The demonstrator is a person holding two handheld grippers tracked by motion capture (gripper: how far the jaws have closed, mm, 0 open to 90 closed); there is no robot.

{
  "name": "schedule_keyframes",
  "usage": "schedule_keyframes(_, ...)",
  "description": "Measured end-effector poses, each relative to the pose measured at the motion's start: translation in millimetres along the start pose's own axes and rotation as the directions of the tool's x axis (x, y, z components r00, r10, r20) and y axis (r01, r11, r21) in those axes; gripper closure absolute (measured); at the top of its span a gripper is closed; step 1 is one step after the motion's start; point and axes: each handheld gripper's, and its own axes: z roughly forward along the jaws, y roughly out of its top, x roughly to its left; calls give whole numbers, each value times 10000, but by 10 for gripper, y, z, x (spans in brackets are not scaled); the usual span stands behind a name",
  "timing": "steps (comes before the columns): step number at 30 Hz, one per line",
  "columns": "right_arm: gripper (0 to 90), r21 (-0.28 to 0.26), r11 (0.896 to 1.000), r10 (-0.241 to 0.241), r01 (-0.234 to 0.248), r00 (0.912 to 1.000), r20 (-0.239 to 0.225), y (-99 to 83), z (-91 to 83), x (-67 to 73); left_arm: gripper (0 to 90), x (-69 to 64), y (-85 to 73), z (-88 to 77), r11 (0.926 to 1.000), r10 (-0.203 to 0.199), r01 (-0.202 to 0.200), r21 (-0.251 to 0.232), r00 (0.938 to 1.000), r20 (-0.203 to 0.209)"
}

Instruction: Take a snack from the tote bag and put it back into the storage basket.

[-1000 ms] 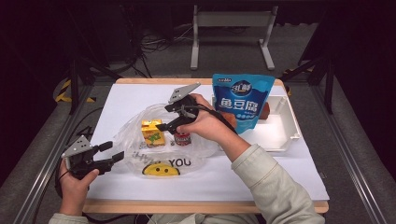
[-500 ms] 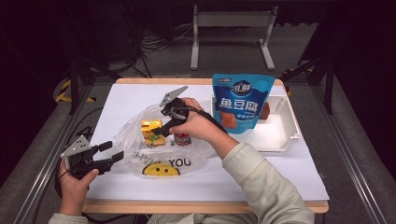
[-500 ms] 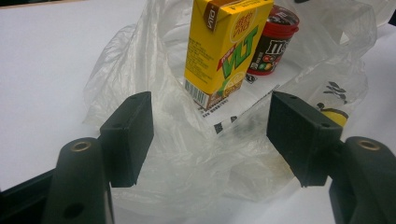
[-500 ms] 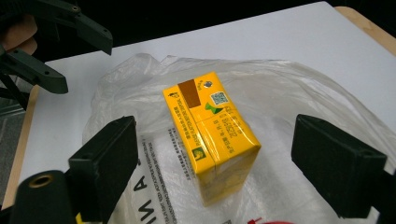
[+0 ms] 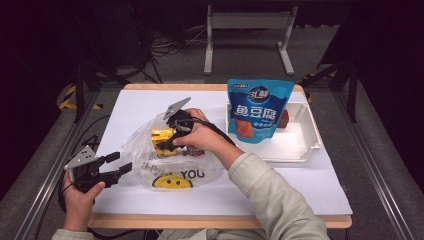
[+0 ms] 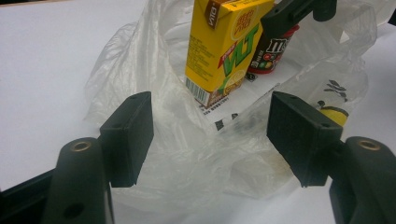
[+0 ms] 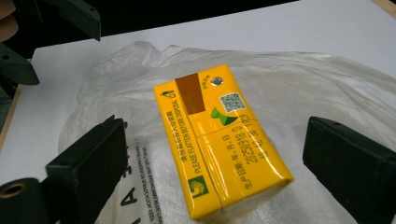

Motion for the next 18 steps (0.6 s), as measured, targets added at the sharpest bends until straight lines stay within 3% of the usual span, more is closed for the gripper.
schedule_keyframes(8,116,513,9983,-295,286,9994,169,-37,167,16,325,-7,2,7,10000,3,-3,17,10000,13)
schedule_keyframes(18,175,726,9969,-337,306,9985,420,-38,252,45,325,-7,0,-15,10000,23,-23,-51,10000,4)
